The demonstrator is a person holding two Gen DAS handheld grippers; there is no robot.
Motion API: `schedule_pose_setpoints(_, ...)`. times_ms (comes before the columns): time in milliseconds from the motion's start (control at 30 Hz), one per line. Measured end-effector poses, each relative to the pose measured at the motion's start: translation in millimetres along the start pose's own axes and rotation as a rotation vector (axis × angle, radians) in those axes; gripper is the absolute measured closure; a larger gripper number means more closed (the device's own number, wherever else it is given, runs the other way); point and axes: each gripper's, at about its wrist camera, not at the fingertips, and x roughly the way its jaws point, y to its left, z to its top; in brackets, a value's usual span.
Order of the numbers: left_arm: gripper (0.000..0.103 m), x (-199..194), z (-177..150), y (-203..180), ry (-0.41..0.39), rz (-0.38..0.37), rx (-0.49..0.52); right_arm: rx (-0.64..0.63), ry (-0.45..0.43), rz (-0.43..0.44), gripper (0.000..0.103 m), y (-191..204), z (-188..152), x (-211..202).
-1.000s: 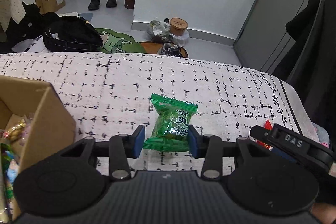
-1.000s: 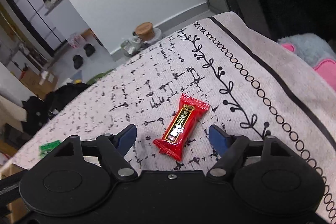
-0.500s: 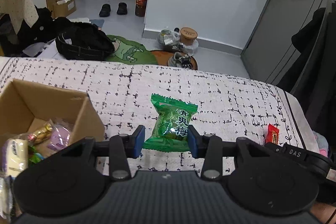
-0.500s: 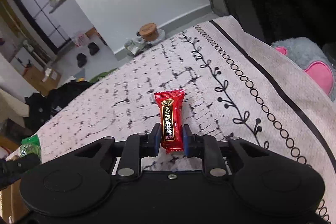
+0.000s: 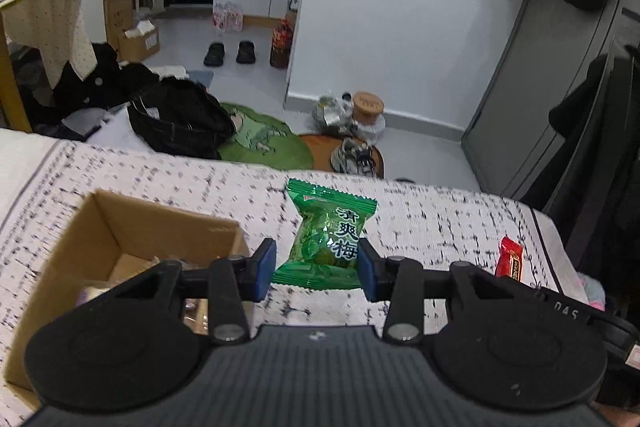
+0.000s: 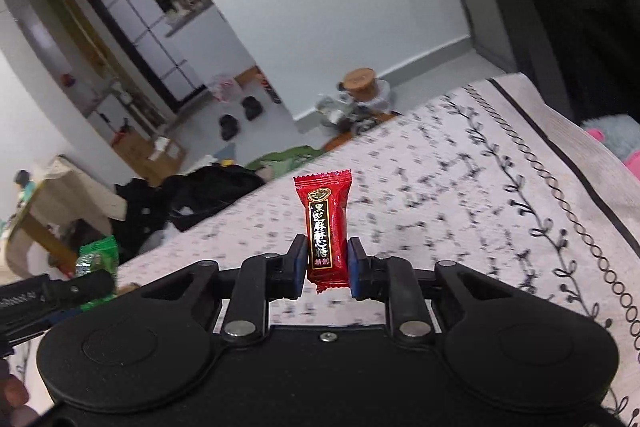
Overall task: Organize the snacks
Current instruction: 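Carry the green packet and red candy bar over the box and open both grippers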
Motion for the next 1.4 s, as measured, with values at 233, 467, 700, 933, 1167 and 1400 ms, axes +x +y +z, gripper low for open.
schedule_pose_setpoints(233, 0.061, -26, 6, 24, -0.032, 0.014, -0.011, -0.038, -0.016, 0.089, 0.083, 31, 7, -10)
schedule_pose_setpoints(467, 0.061, -59, 10, 50, -0.103, 0.049, -0.022, -0.1, -0.024, 0.152, 0.083, 59, 6, -14)
schedule_pose_setpoints(700, 0.061, -79, 15, 79, -0.119, 0.083, -0.056, -0.153, -0.009, 0.2, 0.083, 82, -4, -16)
schedule_pose_setpoints(933, 0.061, -87, 18, 104, -0.104, 0.075, -0.094, -0.196, 0.018, 0.248, 0.083, 106, -16, -18)
schedule_pose_setpoints(1167, 0.061, -80, 18, 132, -0.082, 0.086, -0.124, -0.238, 0.05, 0.279, 0.083, 127, -26, -15)
schedule_pose_setpoints(1400, 0.061, -55, 15, 150, -0.02, 0.071, -0.144, -0.263, 0.08, 0.296, 0.082, 142, -32, -6)
